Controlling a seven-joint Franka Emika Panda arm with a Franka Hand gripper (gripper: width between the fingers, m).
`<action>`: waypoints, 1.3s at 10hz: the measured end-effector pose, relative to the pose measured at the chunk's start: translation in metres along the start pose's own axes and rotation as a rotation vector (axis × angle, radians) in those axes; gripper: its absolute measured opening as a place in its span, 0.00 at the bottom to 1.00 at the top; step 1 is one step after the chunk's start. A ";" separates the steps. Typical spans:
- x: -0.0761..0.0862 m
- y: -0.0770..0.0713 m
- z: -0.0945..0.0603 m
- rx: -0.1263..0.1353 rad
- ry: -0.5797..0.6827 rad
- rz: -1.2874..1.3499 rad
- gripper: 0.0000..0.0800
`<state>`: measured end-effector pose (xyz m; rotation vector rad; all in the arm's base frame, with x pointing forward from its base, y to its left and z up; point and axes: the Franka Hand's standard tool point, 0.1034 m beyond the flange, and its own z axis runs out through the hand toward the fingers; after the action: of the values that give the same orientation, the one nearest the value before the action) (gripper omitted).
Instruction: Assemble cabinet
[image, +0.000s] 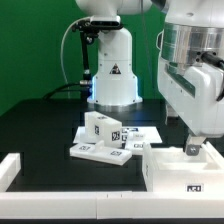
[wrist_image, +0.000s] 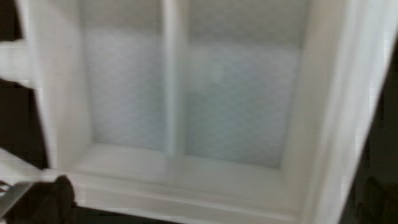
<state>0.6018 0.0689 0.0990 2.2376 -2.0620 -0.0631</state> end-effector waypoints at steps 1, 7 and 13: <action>0.001 -0.001 -0.001 0.003 -0.008 0.011 1.00; -0.011 0.040 0.014 -0.030 -0.006 0.179 1.00; -0.020 0.056 0.023 -0.019 -0.021 0.125 1.00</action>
Offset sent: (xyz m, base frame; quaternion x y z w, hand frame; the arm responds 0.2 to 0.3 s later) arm 0.0000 0.0000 0.0000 0.0000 0.0000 0.0000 1.0000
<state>0.5421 0.0829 0.0816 2.1005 -2.1975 -0.0970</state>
